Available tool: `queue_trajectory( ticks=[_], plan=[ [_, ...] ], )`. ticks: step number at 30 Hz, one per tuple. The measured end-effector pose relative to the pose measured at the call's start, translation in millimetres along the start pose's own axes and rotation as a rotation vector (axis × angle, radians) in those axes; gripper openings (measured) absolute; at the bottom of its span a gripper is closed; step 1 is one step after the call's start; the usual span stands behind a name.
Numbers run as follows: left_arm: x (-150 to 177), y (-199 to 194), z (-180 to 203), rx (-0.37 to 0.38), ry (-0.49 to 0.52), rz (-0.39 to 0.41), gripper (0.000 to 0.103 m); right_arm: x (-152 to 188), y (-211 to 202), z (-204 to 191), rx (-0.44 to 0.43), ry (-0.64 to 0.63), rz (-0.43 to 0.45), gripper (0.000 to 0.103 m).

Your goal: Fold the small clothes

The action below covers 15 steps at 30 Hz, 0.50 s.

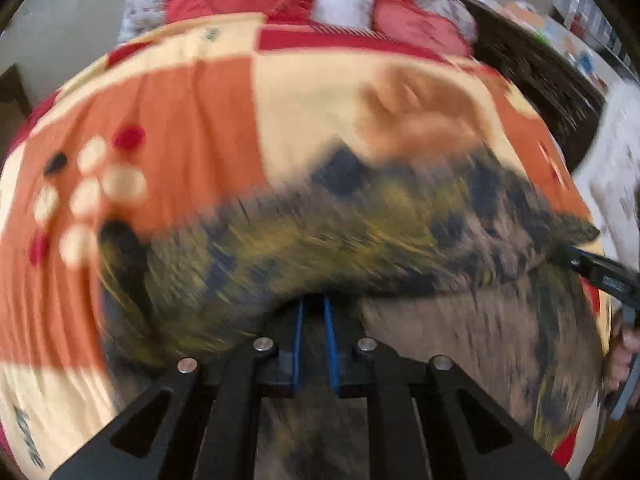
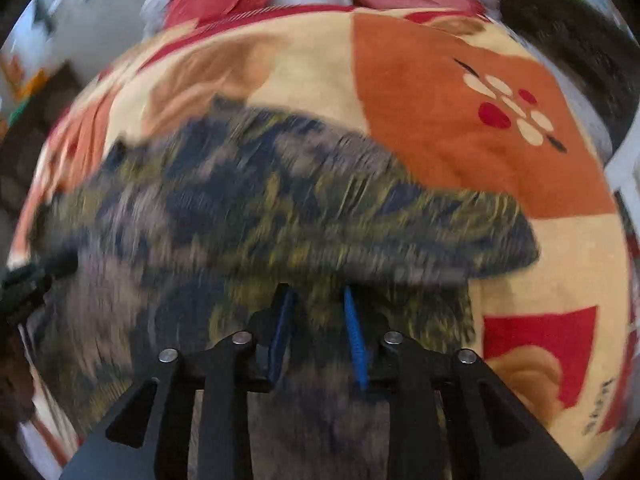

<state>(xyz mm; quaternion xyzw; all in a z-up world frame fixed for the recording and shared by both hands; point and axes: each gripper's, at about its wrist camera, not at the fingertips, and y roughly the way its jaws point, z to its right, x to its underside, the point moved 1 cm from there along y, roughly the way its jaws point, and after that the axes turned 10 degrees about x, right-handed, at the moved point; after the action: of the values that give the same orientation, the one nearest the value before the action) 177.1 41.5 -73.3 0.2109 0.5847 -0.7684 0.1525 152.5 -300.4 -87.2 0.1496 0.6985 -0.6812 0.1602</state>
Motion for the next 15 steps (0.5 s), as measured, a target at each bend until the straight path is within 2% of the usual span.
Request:
queue_trajectory(
  ticks=[1,2,3,5,7,9,12,15],
  plan=[
    [-3.8,-10.9,-6.1,-0.025,-0.014,0.032,0.011,-11.9,-5.5,4.0,-0.025,0.021,0.044,0.041],
    [-14.5,-21.6,-16.6,-0.043,-0.053,0.081,0.011,-21.1,-19.0,9.3,-0.053,0.036,0.141,0.041],
    [-21.6,-34.8,-27.0,-0.046,-0.098,0.135,0.013,-28.5,-41.6,19.6,-0.06,0.066,0.276,0.041],
    [-24.0,-54.8,-37.1,-0.053,-0.137,0.21,0.033,-30.5,-62.3,35.8,-0.076,0.13,0.348,0.041],
    [-19.1,-64.9,-37.5,-0.052,-0.13,0.255,0.039,-27.7,-70.2,44.1,-0.098,0.133,0.354,0.041],
    [-13.0,-63.4,-30.1,-0.031,-0.116,0.258,0.039,-21.7,-73.1,48.6,-0.078,0.133,0.359,0.041],
    [-5.1,-46.9,-13.7,0.02,-0.079,0.23,0.04,-18.0,-66.7,45.6,-0.081,0.146,0.343,0.041],
    [-14.5,-22.1,-6.4,-0.007,-0.083,0.189,0.042,-20.5,-57.7,30.6,-0.06,0.14,0.309,0.041]
  ],
)
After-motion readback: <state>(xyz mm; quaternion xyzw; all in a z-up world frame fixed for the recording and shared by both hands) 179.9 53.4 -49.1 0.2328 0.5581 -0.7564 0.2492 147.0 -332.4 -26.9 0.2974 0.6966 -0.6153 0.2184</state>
